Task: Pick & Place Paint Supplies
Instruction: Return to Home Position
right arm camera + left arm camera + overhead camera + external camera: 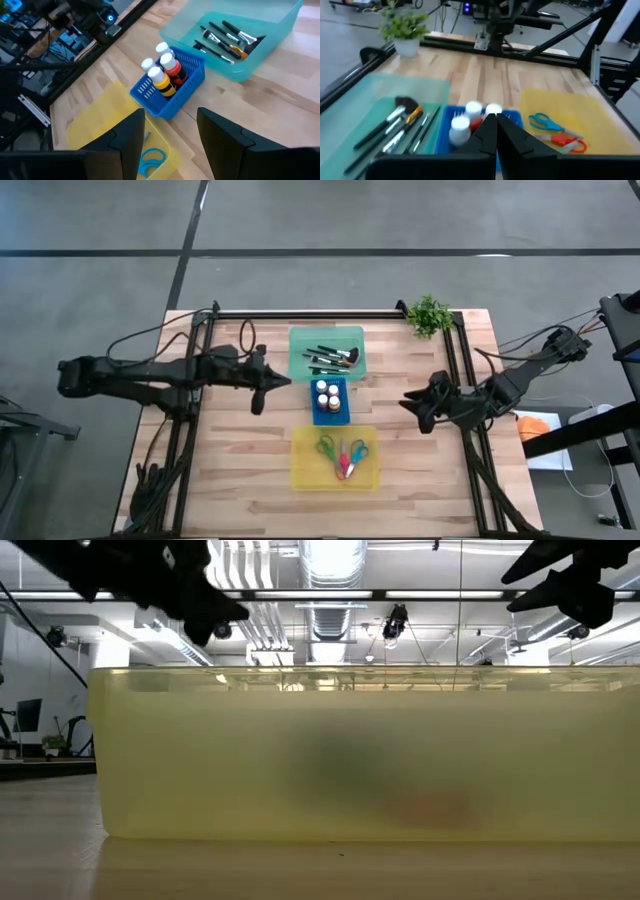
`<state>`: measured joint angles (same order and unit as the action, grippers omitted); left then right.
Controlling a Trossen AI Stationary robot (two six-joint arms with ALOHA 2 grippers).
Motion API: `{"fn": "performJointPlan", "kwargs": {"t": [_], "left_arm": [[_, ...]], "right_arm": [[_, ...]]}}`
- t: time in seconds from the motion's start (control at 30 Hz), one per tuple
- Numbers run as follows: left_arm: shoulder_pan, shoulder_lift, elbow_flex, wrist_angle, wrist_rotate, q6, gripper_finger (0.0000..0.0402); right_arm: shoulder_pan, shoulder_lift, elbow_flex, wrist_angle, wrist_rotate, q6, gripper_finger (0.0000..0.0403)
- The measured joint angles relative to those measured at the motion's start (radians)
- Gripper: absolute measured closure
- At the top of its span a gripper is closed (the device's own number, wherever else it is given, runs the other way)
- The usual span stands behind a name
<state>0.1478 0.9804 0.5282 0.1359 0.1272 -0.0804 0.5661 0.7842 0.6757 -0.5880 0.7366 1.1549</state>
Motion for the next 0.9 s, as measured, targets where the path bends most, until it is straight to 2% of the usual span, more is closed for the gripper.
{"fn": "performJointPlan", "kwargs": {"t": [0.17, 0.33, 0.53, 0.9], "left_arm": [[-0.001, -0.075, -0.154, 0.120, -0.009, -0.051, 0.0395], [-0.030, -0.138, -0.284, 0.248, -0.071, -0.085, 0.0396], [-0.087, -0.216, -0.352, 0.252, -0.151, -0.062, 0.0396], [-0.097, -0.420, -0.494, 0.220, -0.141, -0.048, 0.0396]], "right_arm": [[-0.003, -0.012, 0.004, -0.006, 0.023, 0.023, 0.0222], [-0.004, -0.012, 0.025, -0.005, 0.079, 0.053, 0.0222], [-0.004, -0.012, 0.059, -0.005, 0.135, 0.068, 0.0222], [-0.004, -0.011, 0.082, -0.006, 0.183, 0.129, 0.0222]]}}
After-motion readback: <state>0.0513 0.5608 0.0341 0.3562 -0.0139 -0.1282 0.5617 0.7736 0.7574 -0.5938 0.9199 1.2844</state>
